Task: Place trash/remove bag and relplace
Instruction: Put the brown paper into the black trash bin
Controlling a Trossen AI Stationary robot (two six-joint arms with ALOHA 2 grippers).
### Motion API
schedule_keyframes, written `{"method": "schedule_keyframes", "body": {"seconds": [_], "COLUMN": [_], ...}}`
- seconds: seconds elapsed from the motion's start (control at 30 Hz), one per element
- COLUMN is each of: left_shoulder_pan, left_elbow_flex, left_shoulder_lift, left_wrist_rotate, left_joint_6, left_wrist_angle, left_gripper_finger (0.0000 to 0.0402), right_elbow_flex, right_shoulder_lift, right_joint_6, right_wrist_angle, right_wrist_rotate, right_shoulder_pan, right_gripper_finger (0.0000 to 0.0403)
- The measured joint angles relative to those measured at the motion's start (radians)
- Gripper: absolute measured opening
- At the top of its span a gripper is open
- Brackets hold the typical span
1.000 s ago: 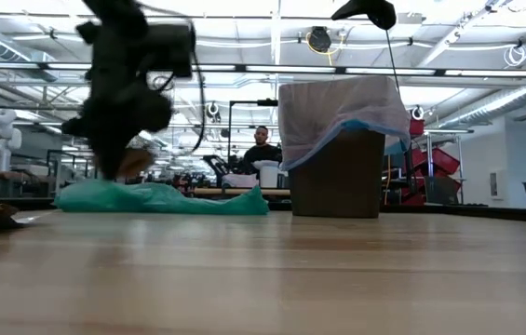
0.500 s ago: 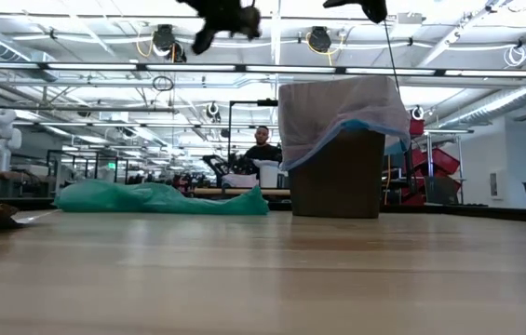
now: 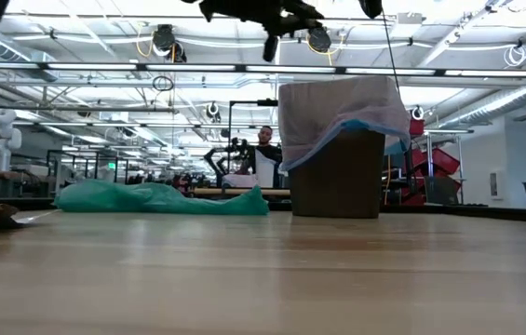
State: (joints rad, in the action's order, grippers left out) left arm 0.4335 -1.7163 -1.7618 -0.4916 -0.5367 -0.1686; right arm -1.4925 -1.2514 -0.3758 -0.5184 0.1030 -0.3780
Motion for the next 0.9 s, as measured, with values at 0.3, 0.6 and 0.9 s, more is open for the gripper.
{"method": "schedule_keyframes", "body": {"seconds": [0.3,0.6,0.9], "left_shoulder_pan": [0.0,0.007,0.024], "left_elbow_flex": [-0.026,-0.026,-0.026], "left_shoulder_lift": [-0.028,-0.028,-0.029], "left_wrist_rotate": [-0.032,-0.081,-0.104], "left_joint_6": [0.001,0.001,-0.006], "left_wrist_angle": [0.003,0.002,0.008], "left_gripper_finger": [0.0174,0.0205,0.0206], "right_elbow_flex": [0.0,0.0,0.0], "right_shoulder_lift": [0.006,0.008,0.008], "right_joint_6": [0.007,0.026,0.025], "right_wrist_angle": [0.0,0.002,-0.052], "right_wrist_rotate": [0.008,-0.04,-0.182], "right_shoulder_pan": [0.0,-0.005,-0.009], "right_gripper_finger": [0.021,0.0208,0.0208]}}
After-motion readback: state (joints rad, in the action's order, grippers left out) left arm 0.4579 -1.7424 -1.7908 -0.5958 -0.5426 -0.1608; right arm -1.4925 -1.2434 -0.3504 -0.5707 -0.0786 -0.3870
